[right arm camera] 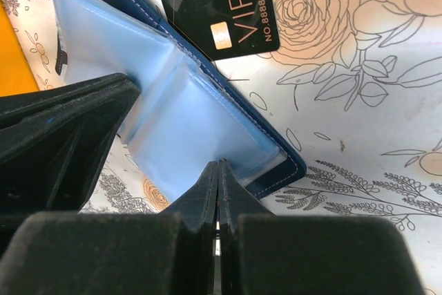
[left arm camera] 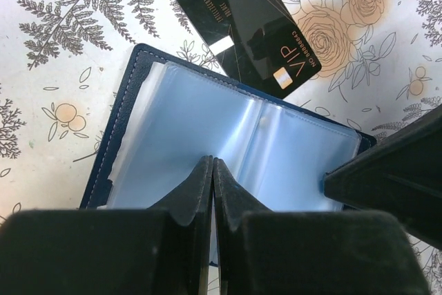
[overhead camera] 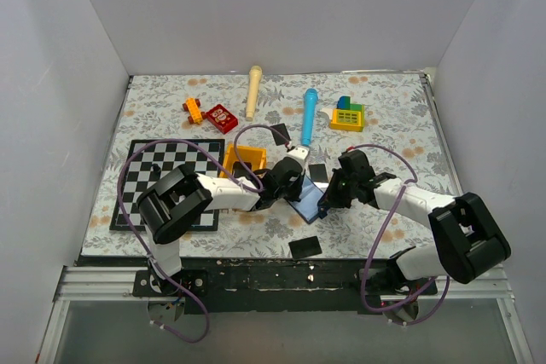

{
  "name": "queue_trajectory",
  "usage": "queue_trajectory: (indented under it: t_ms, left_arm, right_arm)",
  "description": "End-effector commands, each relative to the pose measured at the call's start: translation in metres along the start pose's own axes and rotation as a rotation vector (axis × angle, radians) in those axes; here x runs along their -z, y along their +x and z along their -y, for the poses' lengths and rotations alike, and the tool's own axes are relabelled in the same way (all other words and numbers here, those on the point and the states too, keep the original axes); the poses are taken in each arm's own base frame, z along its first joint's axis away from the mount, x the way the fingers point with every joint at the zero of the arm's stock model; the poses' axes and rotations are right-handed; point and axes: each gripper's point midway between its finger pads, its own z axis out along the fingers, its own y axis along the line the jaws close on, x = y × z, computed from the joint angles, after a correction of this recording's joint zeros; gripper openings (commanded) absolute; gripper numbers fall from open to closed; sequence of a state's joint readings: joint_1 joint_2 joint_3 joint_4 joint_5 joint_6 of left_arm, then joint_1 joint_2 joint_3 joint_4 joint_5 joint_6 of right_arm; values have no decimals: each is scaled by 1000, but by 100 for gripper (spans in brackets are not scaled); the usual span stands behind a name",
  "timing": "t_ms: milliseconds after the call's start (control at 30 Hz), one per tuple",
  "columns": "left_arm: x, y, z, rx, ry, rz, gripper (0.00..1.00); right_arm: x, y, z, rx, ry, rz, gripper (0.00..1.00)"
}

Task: Put the credit cards into the card holder
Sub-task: Pick up the card holder from the corner of the board.

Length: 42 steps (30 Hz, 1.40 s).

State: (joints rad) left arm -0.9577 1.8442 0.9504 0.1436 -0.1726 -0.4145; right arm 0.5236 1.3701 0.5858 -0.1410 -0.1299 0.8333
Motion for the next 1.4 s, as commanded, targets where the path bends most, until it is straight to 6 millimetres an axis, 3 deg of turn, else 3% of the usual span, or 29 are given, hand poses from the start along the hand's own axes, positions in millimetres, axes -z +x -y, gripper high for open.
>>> queue_trajectory:
  t_ms: [0, 133, 300, 467, 600, 767, 867, 1033, 1200, 1367]
  left_arm:
    - [-4, 27, -6, 36, 1, -63, 0]
    - [-2, 28, -5, 47, 9, -60, 0]
    - [11, 1, 1, 36, 18, -4, 0]
    - [36, -40, 10, 26, 38, 82, 0]
    - [64, -57, 5, 30, 30, 144, 9]
    - [88, -66, 3, 55, 39, 193, 17]
    - [94, -65, -2, 60, 26, 199, 19]
    - [103, -71, -4, 75, 18, 225, 19]
    - [117, -77, -10, 92, -5, 252, 21]
    - [131, -77, -41, 235, 27, 253, 22]
  right_arm:
    - [5, 4, 14, 15, 65, -7, 1]
    - [6, 2, 14, 25, 67, -3, 1]
    - [19, -15, 0, 81, 57, 41, 1]
    - [54, -40, -30, 165, -19, 144, 1]
    - [80, -40, -36, 218, -61, 199, 14]
    - [91, -12, -28, 335, -80, 197, 43]
    - [95, 5, -27, 420, -61, 216, 55]
    - [96, 49, -24, 606, 5, 149, 63]
    - [96, 70, -23, 681, 100, 127, 68]
    - [79, 97, -40, 791, 113, 109, 70]
